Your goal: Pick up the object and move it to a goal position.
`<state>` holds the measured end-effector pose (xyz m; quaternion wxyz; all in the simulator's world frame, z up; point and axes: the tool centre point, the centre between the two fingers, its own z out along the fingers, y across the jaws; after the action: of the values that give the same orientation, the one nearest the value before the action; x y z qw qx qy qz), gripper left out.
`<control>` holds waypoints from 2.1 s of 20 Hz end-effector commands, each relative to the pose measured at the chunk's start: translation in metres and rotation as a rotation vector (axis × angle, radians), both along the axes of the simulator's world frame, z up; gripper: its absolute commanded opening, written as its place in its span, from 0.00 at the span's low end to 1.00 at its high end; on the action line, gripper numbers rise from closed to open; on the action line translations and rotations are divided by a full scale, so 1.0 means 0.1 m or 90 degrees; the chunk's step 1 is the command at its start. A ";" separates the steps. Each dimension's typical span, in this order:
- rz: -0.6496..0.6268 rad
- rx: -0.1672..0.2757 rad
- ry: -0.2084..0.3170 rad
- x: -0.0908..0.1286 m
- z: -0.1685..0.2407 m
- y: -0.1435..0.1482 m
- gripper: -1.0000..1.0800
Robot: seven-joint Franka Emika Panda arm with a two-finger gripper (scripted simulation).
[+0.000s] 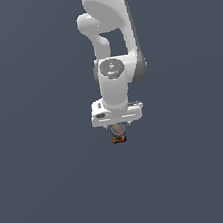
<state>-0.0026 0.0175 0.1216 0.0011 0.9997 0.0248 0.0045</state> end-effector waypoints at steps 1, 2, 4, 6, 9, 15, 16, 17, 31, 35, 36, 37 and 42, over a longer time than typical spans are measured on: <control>-0.001 0.001 0.004 -0.02 -0.10 0.01 0.96; -0.002 0.001 0.005 -0.03 -0.12 0.01 0.96; -0.002 0.001 0.005 -0.03 -0.13 0.01 0.96; -0.002 0.001 0.005 -0.03 -0.12 0.00 0.96; -0.002 0.001 0.005 -0.03 -0.18 0.00 0.96; -0.002 0.001 0.005 -0.04 -0.48 0.01 0.96; -0.002 0.001 0.005 -0.04 -0.52 0.01 0.96; -0.002 0.001 0.005 -0.04 -0.56 0.01 0.96; -0.002 0.001 0.005 -0.03 -0.63 0.01 0.00; -0.002 0.001 0.006 -0.04 -0.62 0.00 0.00; -0.002 0.001 0.006 -0.05 -0.61 0.00 0.00; -0.002 0.001 0.006 -0.05 -0.59 0.00 0.00; -0.002 0.001 0.006 -0.09 -0.43 -0.01 0.00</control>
<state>-0.0121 0.0168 0.0711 0.0001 0.9997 0.0232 -0.0029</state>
